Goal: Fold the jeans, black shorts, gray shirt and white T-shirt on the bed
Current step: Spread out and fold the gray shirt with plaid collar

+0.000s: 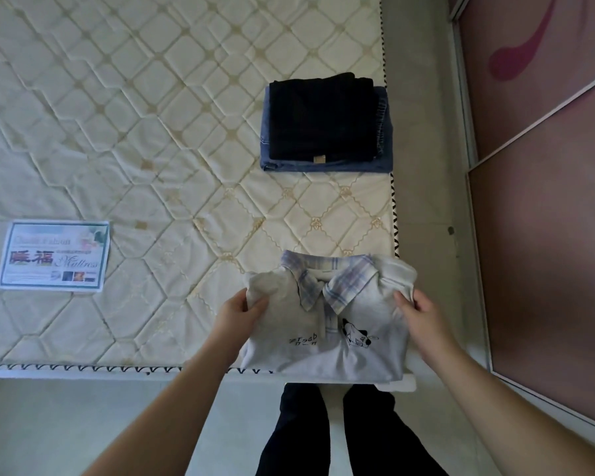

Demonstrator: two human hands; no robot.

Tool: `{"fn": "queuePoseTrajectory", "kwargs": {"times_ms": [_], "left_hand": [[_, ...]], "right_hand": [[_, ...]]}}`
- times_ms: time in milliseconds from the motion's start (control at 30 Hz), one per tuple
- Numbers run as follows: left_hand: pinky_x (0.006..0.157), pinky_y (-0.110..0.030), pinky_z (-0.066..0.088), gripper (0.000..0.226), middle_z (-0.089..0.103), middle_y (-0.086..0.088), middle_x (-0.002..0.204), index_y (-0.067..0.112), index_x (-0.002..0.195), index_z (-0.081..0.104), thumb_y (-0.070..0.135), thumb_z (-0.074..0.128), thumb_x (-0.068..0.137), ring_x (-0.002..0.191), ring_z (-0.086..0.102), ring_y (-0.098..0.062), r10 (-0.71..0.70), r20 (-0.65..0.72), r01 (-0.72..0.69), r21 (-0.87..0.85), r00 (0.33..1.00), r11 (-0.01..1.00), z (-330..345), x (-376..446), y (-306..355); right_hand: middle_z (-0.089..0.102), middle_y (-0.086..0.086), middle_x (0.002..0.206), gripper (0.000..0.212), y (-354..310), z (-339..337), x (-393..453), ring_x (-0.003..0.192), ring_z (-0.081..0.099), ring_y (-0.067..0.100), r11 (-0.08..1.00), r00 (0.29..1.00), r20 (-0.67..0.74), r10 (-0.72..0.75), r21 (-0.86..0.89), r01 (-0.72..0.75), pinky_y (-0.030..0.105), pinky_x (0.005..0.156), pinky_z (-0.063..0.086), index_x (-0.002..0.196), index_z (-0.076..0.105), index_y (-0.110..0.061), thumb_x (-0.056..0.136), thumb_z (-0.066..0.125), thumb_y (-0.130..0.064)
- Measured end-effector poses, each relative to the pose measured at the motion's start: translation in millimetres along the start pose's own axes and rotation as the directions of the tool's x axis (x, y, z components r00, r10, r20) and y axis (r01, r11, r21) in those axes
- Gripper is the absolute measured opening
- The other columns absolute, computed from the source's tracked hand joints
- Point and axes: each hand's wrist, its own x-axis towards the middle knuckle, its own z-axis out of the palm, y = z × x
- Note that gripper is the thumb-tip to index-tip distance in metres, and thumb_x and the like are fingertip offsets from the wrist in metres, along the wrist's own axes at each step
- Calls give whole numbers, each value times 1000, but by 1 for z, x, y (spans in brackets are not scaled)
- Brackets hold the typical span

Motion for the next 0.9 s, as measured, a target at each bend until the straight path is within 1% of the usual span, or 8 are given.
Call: {"fn": "queuePoseTrajectory", "kwargs": {"times_ms": [200, 333, 467, 533, 633, 700, 800, 900], "left_hand": [[86, -53, 55, 8, 73, -11, 94, 19, 92, 69, 25, 67, 88, 94, 69, -30, 16, -54, -15, 25, 998, 1000, 9, 59, 11], [88, -58, 52, 35, 66, -27, 103, 2, 102, 63, 24, 67, 75, 102, 63, -41, 78, -40, -76, 48, 996, 996, 10, 94, 35], [68, -41, 48, 42, 55, -13, 80, -2, 91, 54, 29, 65, 64, 76, 54, -21, 166, -52, -162, 84, 985, 983, 7, 122, 61], [63, -38, 44, 33, 51, -8, 76, 6, 84, 52, 29, 67, 65, 73, 49, -17, 227, -63, -223, 55, 972, 973, 5, 138, 69], [67, -40, 54, 23, 68, 0, 79, 31, 87, 59, 27, 67, 66, 75, 62, -17, 260, -89, -267, -68, 961, 961, 0, 163, 72], [72, -39, 58, 37, 74, 3, 89, 40, 103, 57, 20, 65, 73, 81, 68, -18, 229, -87, -237, -104, 970, 966, -2, 183, 68], [65, -28, 57, 47, 71, -3, 106, 29, 126, 52, 24, 73, 85, 89, 68, -17, 79, -119, -100, -181, 990, 978, -3, 210, 69], [62, -29, 56, 51, 68, -6, 106, 16, 119, 58, 49, 72, 82, 88, 68, -20, -39, -153, 22, -109, 987, 994, -5, 232, 77]], "right_hand": [[71, 3, 101, 14, -9, 12, 59, 99, 63, 20, 997, 997, 2, -78, -18, 78, 36, 91, 46, 108, 67, -20, 98, 57, -20], [68, 6, 108, 23, -19, 21, 97, 104, 59, 18, 994, 994, 41, -99, 58, 97, 34, 97, 44, 118, 63, -7, 100, 52, -13], [68, 5, 112, 22, -36, 22, 130, 105, 61, 17, 989, 989, 106, -99, 122, 86, 32, 99, 44, 116, 63, -12, 100, 50, -9], [70, 7, 113, 21, -44, 18, 146, 106, 64, 19, 978, 988, 97, -119, 181, 100, 36, 101, 46, 106, 68, -18, 99, 51, -10], [75, -4, 99, 31, -54, 13, 170, 97, 68, 13, 967, 985, 76, -153, 217, 133, 34, 94, 48, 92, 74, -27, 98, 51, -7], [74, -9, 102, 33, -58, 14, 189, 101, 66, 13, 974, 984, 66, -164, 169, 151, 32, 93, 48, 101, 72, -28, 97, 52, -3], [58, 1, 136, 43, -58, 16, 219, 126, 53, 20, 990, 992, 88, -94, 110, 84, 44, 109, 39, 137, 52, -20, 96, 58, -10], [54, -7, 137, 43, -60, 23, 232, 105, 63, 6, 1000, 994, 113, 0, 26, -3, 36, 89, 49, 133, 53, -26, 92, 64, -33]]}}
